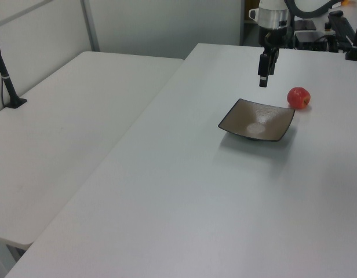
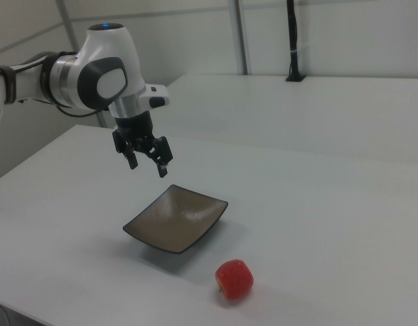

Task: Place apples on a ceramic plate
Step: 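Move the open gripper from above the plate toward the red apple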

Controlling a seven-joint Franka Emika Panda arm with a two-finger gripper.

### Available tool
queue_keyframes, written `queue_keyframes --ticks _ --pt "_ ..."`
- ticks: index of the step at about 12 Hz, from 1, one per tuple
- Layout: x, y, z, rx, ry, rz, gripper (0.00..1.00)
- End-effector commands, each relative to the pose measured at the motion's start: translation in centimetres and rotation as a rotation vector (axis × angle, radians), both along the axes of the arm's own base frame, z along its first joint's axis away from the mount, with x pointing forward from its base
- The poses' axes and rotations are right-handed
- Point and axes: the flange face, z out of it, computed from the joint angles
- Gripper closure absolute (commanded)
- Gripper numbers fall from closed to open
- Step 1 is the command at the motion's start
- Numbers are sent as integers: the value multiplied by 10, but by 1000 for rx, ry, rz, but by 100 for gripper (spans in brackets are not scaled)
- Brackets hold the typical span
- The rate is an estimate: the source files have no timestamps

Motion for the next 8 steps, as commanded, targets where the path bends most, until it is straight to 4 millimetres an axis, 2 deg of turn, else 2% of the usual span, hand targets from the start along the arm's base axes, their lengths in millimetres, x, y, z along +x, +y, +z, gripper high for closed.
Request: queue_keyframes --ticks 1,6,8 --pt "-1 1 6 6 -7 22 0" --pt "0 1 9 8 -29 19 0" --pt "-2 -9 8 7 -26 2 0"
